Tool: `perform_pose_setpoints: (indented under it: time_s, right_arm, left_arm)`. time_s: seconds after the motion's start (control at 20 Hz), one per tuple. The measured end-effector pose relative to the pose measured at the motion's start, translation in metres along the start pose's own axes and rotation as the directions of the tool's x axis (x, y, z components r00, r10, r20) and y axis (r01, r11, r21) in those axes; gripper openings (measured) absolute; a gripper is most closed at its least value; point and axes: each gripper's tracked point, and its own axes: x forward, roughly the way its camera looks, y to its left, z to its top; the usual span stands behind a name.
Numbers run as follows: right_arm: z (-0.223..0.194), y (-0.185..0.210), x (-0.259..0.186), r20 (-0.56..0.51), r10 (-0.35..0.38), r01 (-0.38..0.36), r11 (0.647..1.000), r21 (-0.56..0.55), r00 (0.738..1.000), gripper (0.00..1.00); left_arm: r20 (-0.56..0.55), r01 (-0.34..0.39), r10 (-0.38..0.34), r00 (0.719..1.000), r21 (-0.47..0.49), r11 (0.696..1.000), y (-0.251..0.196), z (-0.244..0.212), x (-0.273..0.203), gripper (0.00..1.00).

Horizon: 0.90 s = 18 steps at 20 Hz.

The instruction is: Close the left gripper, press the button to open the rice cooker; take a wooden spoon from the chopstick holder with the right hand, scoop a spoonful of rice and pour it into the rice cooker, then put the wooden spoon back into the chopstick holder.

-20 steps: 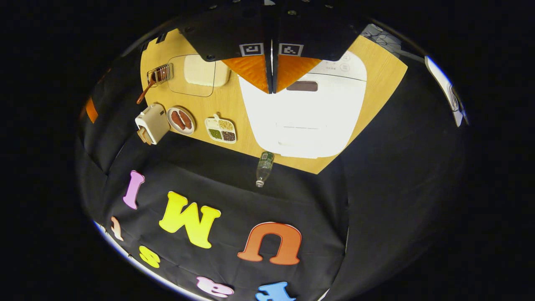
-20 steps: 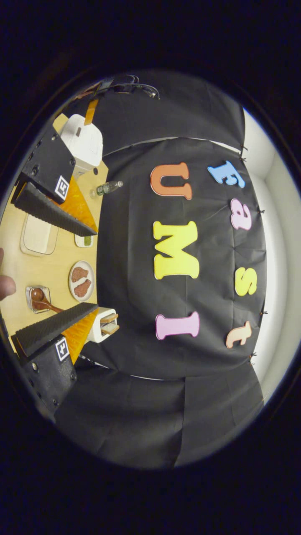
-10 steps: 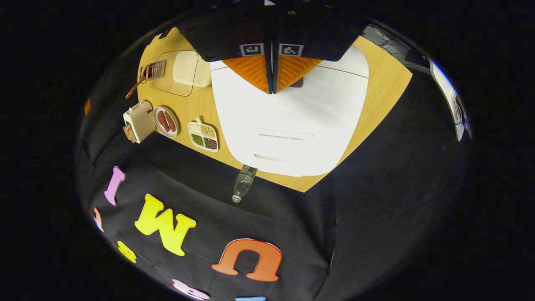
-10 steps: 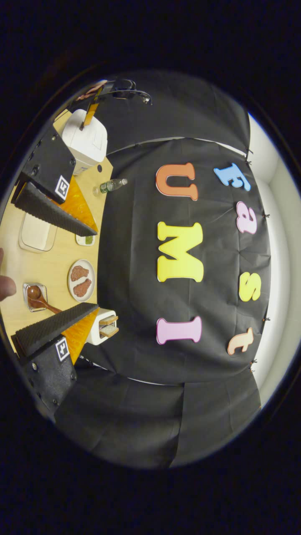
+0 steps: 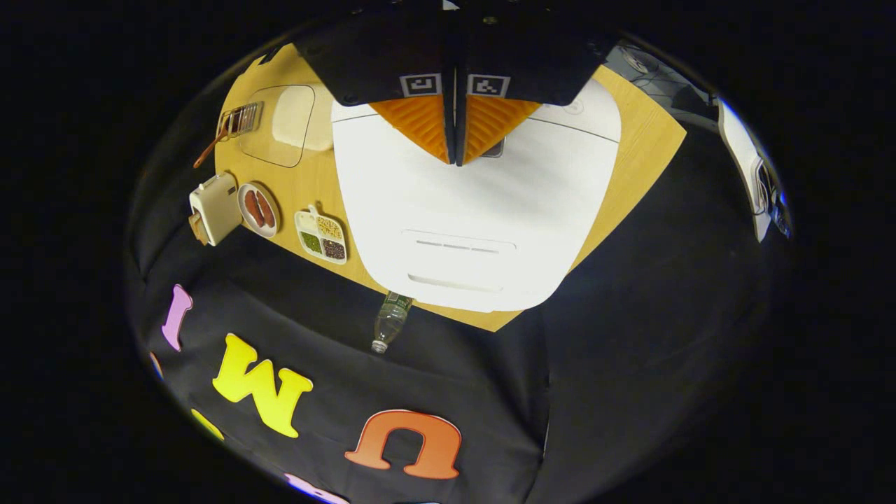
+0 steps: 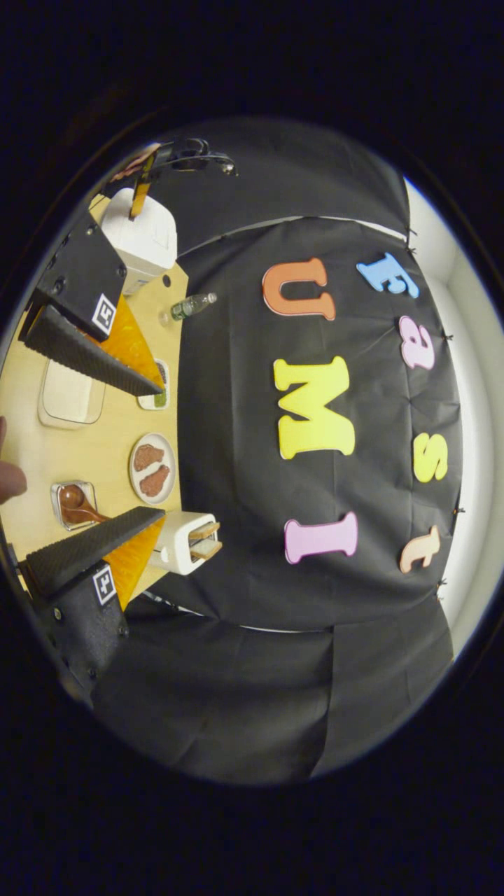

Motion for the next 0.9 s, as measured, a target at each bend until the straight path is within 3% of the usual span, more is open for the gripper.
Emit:
perform_pose_setpoints:
  time_s: [0.15,0.3,0.4,0.55,0.8,0.9]
  right_arm:
    - [0.001,-0.009,-0.009,0.002,-0.015,0.015,1.000,0.021,1.000,1.00]
    - [0.010,-0.019,-0.020,0.034,-0.042,0.041,0.999,0.030,0.999,1.00]
    - [0.010,-0.023,-0.024,0.040,-0.050,0.048,0.998,0.036,0.998,1.00]
    - [0.011,-0.025,-0.031,0.040,-0.050,0.049,0.998,0.039,0.998,1.00]
    - [0.022,-0.026,-0.041,0.069,-0.051,0.050,0.999,0.007,0.996,1.00]
    - [0.025,-0.025,-0.044,0.075,-0.049,0.049,0.999,0.006,0.996,1.00]
  left_arm:
    - [0.032,-0.003,0.002,0.999,0.032,0.999,-0.003,0.007,-0.011,0.00]
    - [0.153,-0.015,0.003,0.988,0.077,0.997,-0.010,0.044,-0.030,0.01]
    - [0.257,-0.017,-0.014,0.966,0.117,0.993,-0.017,0.075,-0.047,0.02]
    - [0.351,0.004,-0.047,0.935,0.123,0.992,-0.027,0.111,-0.061,0.26]
    - [0.450,0.006,-0.058,0.891,0.114,0.993,-0.027,0.149,-0.080,0.28]
    - [0.503,0.020,-0.074,0.861,0.112,0.993,-0.033,0.160,-0.097,0.39]
